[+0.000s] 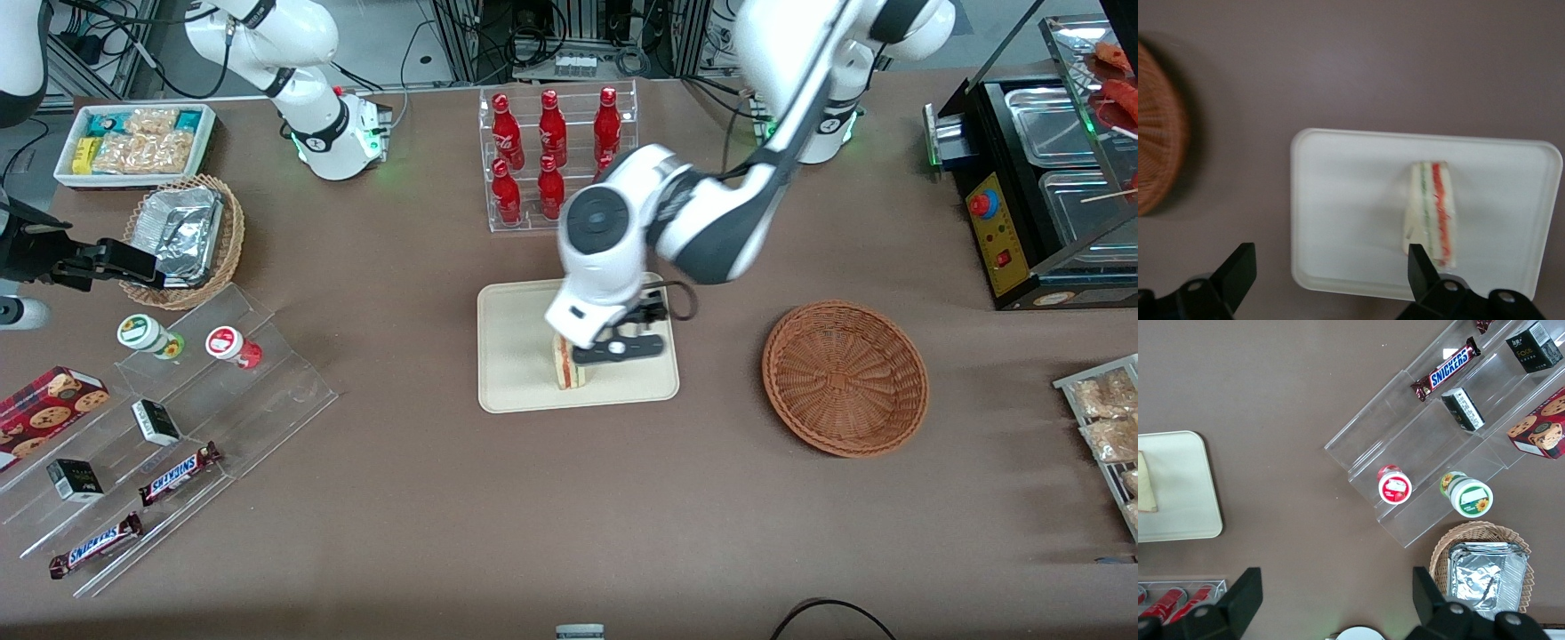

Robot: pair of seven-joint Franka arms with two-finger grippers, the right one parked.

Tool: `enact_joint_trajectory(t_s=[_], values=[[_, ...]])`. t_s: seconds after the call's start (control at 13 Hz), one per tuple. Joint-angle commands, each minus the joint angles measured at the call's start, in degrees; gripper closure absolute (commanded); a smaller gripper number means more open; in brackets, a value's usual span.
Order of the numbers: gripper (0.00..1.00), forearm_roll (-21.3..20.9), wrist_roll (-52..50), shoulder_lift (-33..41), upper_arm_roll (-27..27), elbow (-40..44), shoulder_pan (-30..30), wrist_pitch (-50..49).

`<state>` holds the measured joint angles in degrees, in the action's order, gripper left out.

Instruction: Place sandwich from basket to tray

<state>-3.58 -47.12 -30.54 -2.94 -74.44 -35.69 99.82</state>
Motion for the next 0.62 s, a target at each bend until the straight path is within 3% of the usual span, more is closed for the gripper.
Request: enact_joint_trajectory(t_s=[0.0, 0.23, 0.54], values=[[0.00, 0.6, 5.9, 9.7, -0.5, -8.0, 6.1, -1.6], [0.00, 1.5, 14.9, 18.6, -0.5, -15.4, 13.5, -1.8], [0.00, 2.3, 30.6, 23.8, -0.5, -16.9, 23.5, -7.5]])
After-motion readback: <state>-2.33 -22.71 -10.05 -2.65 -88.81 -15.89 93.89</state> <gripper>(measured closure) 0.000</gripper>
